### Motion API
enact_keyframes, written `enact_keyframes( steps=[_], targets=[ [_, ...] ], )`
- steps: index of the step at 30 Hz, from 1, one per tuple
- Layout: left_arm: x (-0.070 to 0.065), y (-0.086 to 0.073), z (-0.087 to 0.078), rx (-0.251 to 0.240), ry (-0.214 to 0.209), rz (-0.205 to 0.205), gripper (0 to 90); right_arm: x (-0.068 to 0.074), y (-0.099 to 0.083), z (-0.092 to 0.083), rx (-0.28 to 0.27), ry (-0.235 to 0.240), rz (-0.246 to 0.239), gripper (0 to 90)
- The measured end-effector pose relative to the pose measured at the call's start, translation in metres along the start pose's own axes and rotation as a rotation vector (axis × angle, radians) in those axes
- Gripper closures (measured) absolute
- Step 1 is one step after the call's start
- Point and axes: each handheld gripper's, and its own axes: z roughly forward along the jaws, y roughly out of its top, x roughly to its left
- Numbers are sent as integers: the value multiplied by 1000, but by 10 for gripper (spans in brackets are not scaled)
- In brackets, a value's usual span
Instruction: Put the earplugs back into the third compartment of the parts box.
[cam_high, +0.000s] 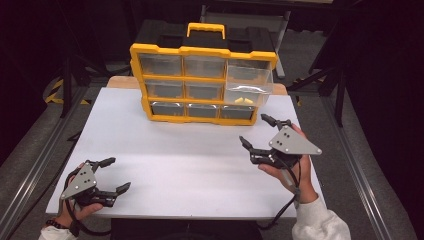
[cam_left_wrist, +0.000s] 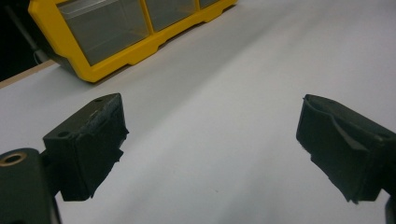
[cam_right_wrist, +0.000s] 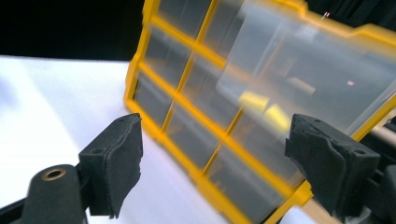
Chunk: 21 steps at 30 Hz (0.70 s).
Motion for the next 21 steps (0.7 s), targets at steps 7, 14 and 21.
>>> enact_keyframes(
  steps=[7, 14, 21],
  targets=[
    [-1, 1, -2, -7, 5, 6, 94, 22, -46, 6, 46, 37, 36, 167],
    [-4, 1, -2, -5, 10, 12, 90, 34, -98, 6, 109, 59, 130, 132],
    [-4, 2, -1, -7, 7, 14, 88, 37, -125, 3, 146, 47, 155, 128]
  ],
)
